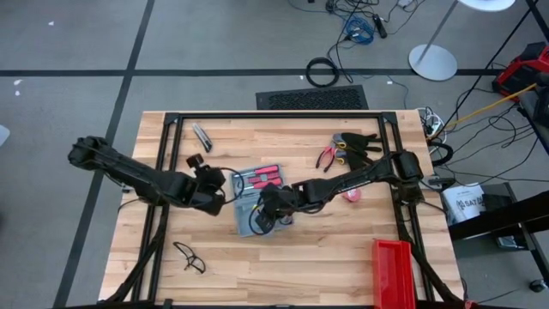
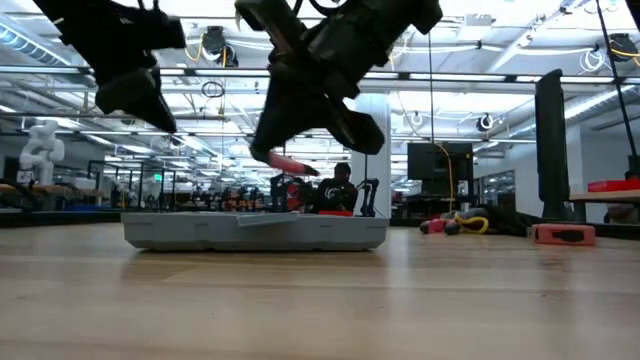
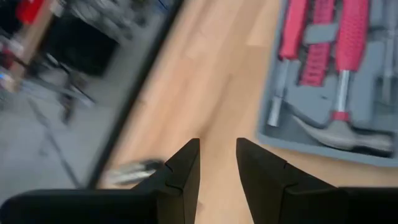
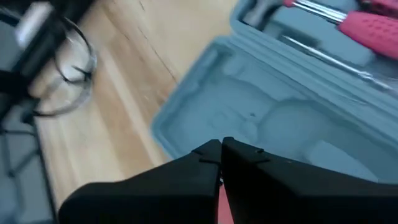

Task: Prefit tool cases
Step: Put the pink hex key into the gray prefit tool case

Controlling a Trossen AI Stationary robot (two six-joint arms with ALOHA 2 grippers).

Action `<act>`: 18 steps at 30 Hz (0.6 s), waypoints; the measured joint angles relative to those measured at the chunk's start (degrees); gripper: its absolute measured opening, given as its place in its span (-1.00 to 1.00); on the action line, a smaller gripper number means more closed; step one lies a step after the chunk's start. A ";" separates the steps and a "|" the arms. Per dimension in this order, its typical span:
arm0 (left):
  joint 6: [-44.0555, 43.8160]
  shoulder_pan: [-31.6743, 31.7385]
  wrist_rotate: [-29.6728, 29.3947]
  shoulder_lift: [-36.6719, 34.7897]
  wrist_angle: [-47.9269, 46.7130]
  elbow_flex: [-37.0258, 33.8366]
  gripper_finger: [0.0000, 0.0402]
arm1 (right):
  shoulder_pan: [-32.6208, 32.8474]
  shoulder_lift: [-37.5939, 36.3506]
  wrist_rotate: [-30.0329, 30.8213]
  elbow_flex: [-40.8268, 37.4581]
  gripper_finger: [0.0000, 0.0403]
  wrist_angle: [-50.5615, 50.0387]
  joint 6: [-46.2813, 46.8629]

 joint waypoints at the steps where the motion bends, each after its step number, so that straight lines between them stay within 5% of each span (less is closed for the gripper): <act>1: 0.78 -0.37 -1.72 -0.38 -0.39 0.00 -0.45 | 0.01 0.51 -0.05 0.06 -1.00 1.23 1.15; 6: 3.78 -1.44 -6.48 -0.94 -0.62 0.00 -0.45 | 0.01 3.34 -1.28 0.43 -1.00 3.03 4.64; 18: 3.66 -2.10 -6.97 -0.90 -2.33 -0.11 -0.45 | 0.31 9.43 -1.02 9.04 -1.00 -6.67 5.61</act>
